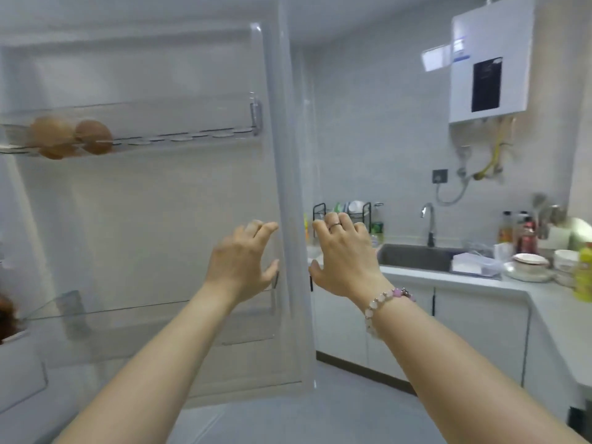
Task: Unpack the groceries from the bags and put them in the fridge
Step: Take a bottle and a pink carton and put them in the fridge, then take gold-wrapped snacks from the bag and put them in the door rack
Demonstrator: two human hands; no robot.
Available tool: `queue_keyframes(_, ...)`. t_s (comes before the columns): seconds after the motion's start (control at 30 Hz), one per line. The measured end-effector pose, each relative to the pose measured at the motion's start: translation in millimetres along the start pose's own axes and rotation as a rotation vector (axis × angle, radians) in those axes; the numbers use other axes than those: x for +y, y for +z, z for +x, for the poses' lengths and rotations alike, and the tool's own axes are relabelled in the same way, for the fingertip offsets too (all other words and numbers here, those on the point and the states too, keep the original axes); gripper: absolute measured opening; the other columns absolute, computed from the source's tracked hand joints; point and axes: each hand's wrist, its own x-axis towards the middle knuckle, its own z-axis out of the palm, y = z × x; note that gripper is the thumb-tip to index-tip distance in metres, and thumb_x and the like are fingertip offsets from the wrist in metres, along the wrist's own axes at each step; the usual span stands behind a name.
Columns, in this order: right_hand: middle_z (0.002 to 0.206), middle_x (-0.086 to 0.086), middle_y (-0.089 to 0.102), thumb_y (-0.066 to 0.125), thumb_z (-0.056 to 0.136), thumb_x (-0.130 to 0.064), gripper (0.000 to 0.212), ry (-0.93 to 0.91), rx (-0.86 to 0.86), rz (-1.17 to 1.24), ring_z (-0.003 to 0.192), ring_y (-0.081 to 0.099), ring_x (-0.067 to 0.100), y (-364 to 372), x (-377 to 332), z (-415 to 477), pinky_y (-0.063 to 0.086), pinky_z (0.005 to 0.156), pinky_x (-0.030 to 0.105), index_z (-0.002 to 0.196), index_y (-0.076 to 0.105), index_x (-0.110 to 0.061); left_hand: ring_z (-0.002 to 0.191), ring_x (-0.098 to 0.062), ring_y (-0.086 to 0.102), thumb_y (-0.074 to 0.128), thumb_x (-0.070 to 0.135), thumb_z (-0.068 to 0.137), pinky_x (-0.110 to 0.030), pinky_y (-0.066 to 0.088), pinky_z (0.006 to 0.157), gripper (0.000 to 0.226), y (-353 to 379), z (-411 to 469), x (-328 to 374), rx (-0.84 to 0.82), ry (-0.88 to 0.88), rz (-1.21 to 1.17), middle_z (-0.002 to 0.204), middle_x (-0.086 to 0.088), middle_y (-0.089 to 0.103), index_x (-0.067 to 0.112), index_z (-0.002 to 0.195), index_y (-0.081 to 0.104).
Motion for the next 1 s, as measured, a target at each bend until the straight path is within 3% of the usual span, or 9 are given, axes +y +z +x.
queue_keyframes(0.23,0.132,0.005,0.041,0.050,0.083,-0.039,0.053,0.320,-0.110,-0.217,0.123,0.037,0.023,-36.4,148.3,-73.6,0.033,0.096,0.037,0.130,0.038,-0.016,0.088,-0.031,0.060,0.076,0.027,0.070,-0.036,0.048,0.064,0.055,39.6,67.9,150.5,0.012,0.211,-0.269,0.109,-0.008,0.060,0.011,0.120,0.058)
queue_keyframes(0.63,0.132,0.006,0.041,0.049,0.083,-0.038,0.056,0.790,-0.285,-0.547,0.120,0.037,0.023,-114.4,343.7,-252.4,0.033,0.095,0.036,0.133,0.035,-0.015,0.094,-0.027,0.060,0.073,0.032,0.072,-0.036,0.052,0.069,0.058,83.6,110.3,444.5,0.031,0.606,-0.648,0.116,-0.005,0.059,0.015,0.124,0.055)
queue_keyframes(0.77,0.128,0.005,0.043,0.049,0.082,-0.038,0.053,0.901,-0.319,-0.590,0.117,0.039,0.022,-118.9,373.9,-293.1,0.034,0.096,0.037,0.129,0.038,-0.016,0.103,-0.022,0.056,0.065,0.038,0.080,-0.030,0.048,0.078,0.060,96.3,98.6,504.8,0.018,0.710,-0.739,0.124,0.000,0.053,0.019,0.134,0.046)
queue_keyframes(1.0,0.129,0.005,0.042,0.043,0.085,-0.040,0.053,1.013,-0.355,-0.605,0.119,0.038,0.023,-99.5,420.1,-321.4,0.031,0.096,0.037,0.131,0.037,-0.016,0.091,-0.023,0.059,0.070,0.036,0.077,-0.030,0.049,0.069,0.058,133.0,123.6,567.5,-0.015,0.815,-0.786,0.111,-0.002,0.058,0.017,0.129,0.051)
